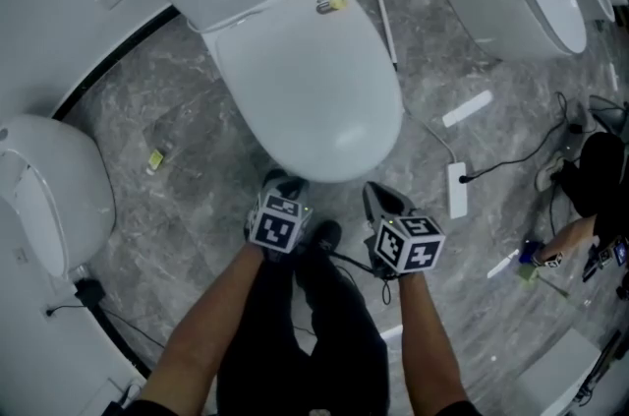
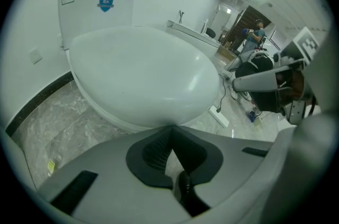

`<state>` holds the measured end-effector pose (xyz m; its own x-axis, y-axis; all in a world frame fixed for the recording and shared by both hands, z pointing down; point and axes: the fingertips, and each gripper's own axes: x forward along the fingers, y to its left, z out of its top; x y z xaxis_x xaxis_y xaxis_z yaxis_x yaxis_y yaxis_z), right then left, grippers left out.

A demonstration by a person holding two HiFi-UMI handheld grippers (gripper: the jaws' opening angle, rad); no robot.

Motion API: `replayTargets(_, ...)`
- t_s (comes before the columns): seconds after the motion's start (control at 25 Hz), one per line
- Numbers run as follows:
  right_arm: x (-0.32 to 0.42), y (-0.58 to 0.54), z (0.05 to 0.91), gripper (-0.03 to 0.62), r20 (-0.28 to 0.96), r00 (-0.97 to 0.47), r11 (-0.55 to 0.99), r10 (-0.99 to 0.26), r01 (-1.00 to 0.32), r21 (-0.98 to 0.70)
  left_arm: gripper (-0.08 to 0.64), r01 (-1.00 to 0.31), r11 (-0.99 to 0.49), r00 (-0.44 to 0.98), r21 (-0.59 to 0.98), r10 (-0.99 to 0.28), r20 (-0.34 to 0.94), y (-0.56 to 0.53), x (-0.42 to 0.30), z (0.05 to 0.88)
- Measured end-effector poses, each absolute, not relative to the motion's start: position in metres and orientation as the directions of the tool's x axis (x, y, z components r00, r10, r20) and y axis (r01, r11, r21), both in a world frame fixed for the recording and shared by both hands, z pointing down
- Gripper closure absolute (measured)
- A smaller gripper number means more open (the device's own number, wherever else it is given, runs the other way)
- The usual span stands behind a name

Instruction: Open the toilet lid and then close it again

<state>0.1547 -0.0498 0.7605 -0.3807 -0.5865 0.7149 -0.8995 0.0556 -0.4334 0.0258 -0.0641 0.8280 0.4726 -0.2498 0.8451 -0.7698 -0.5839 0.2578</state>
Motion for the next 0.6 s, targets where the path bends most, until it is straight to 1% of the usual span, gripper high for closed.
replayTargets(0.04,0.157,-0.048,0.758,0.575,0.716,-0.373,0.057,-0.591,-0.904,-0.424,0.554,-0.770,-0.584,0.471,0.257,-0.250,0.846,-0.063,0.028,0.828)
replayTargets(0.4,0.157,-0.039,0.739,0.580,0.695,-0.358,0.089,-0.624,-0.916,-0.392,0.552,-0.769,-0.596,0.465,0.232,-0.272,0.842,-0.063,0.032,0.830)
replayTargets(0.6,0.151,-0.036,0.726,0.581,0.683,-0.332,0.116,-0.651,-0.932,-0.343,0.552,-0.764,-0.601,0.483,0.234,-0.294,0.825,-0.058,0.030,0.817)
